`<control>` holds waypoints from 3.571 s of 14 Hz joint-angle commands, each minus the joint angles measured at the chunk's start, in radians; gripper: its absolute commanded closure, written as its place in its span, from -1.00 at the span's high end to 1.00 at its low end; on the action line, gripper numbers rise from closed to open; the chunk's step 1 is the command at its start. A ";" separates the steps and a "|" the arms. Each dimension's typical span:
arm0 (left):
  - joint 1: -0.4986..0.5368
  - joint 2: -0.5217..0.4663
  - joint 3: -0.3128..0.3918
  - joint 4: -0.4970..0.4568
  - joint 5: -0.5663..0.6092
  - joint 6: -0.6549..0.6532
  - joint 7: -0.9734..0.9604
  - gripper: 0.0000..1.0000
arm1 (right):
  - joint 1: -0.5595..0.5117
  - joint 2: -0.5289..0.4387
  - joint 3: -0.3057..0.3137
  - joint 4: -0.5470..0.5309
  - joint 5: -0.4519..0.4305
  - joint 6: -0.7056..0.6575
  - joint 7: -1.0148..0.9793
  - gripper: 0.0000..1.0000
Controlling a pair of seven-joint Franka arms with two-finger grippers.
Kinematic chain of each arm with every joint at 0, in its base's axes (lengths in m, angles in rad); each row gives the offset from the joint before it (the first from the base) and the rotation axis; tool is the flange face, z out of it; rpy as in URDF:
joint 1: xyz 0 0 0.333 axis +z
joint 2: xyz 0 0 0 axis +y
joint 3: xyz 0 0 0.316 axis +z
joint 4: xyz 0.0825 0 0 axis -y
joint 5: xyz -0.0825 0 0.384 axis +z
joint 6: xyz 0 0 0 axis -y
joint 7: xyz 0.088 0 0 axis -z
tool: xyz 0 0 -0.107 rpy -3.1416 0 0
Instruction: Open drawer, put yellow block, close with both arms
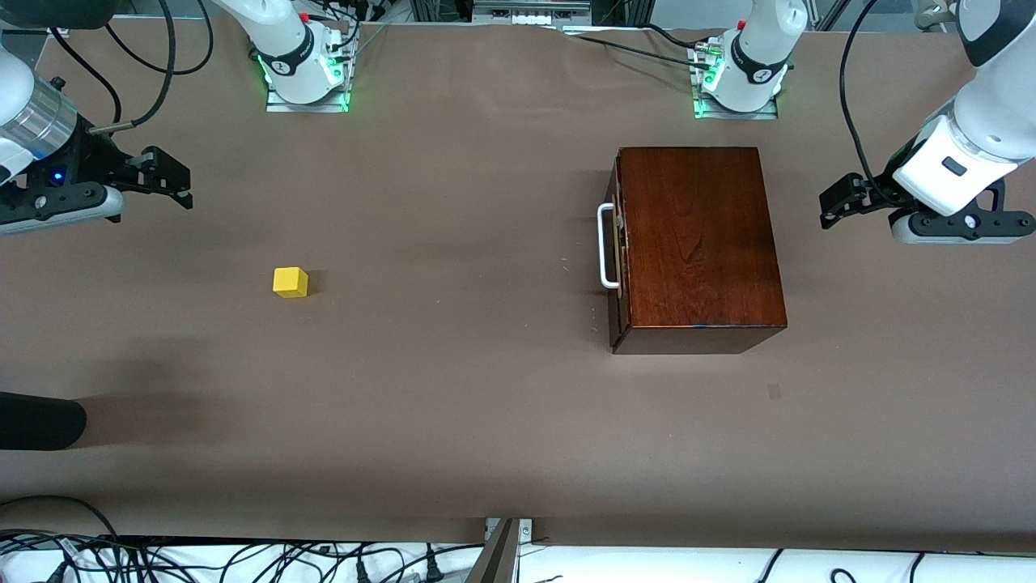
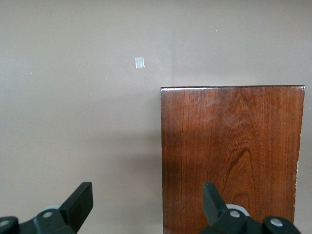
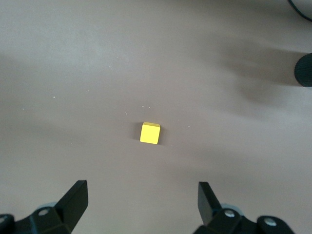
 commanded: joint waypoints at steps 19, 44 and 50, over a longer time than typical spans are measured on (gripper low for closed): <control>-0.003 0.014 -0.002 0.034 0.012 -0.022 0.019 1.00 | 0.002 0.010 -0.002 0.027 -0.012 -0.023 -0.008 1.00; -0.278 0.404 -0.370 0.115 0.135 0.139 -0.676 1.00 | 0.002 0.010 -0.003 0.026 -0.010 -0.025 -0.008 1.00; -0.307 0.424 -0.370 0.061 0.227 0.150 -0.677 1.00 | 0.002 0.010 -0.003 0.026 -0.010 -0.023 -0.010 1.00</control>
